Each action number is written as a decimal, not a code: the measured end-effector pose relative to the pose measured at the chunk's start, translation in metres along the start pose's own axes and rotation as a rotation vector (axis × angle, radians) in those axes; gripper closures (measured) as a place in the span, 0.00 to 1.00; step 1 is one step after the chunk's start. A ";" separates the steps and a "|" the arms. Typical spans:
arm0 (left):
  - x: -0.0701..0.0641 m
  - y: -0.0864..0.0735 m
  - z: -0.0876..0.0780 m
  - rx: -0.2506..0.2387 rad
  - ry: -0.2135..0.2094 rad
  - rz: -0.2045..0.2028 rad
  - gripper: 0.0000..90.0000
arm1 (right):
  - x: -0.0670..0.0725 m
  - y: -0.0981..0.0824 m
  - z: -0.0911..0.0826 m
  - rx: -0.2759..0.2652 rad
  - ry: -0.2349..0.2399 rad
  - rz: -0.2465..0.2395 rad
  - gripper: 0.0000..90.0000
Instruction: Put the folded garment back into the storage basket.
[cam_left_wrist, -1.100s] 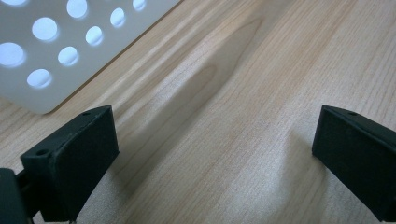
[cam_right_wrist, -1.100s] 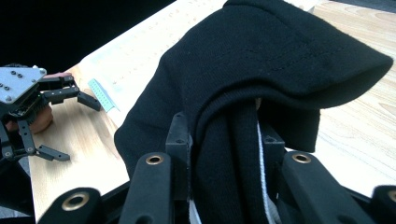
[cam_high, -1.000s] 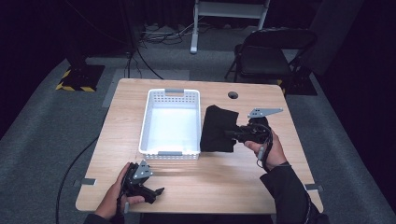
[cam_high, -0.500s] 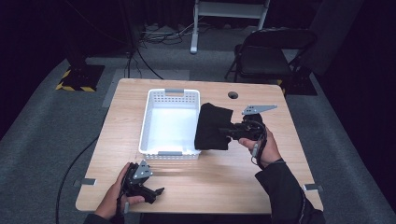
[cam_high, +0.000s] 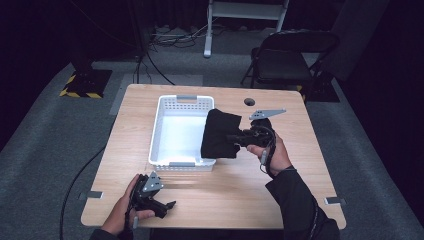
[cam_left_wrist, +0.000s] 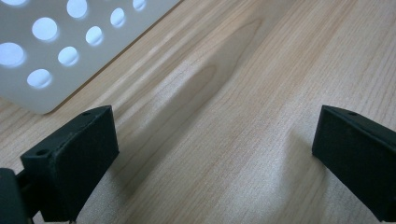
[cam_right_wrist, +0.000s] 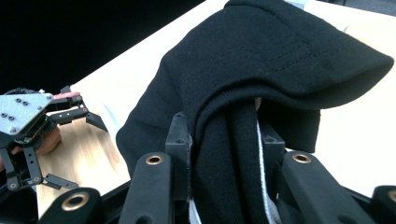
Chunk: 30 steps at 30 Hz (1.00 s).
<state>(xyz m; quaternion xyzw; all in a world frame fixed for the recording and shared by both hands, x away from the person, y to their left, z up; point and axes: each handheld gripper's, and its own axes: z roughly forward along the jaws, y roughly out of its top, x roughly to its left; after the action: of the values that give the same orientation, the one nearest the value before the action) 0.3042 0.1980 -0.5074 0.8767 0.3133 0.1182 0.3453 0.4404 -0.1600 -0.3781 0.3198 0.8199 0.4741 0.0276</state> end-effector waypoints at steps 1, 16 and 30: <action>0.000 0.000 0.000 0.000 0.000 0.000 0.00 | 0.000 0.001 0.002 0.003 -0.001 0.003 0.74; 0.000 0.000 0.000 0.000 0.001 0.002 0.00 | 0.005 0.009 0.027 0.026 0.007 0.003 0.74; 0.000 0.000 0.000 0.000 0.001 0.002 0.00 | 0.005 0.013 0.045 0.049 0.001 0.022 0.74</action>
<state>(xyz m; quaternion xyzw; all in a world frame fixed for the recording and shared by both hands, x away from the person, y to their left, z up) 0.3042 0.1981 -0.5073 0.8770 0.3125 0.1192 0.3450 0.4582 -0.1187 -0.3909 0.3291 0.8276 0.4545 0.0141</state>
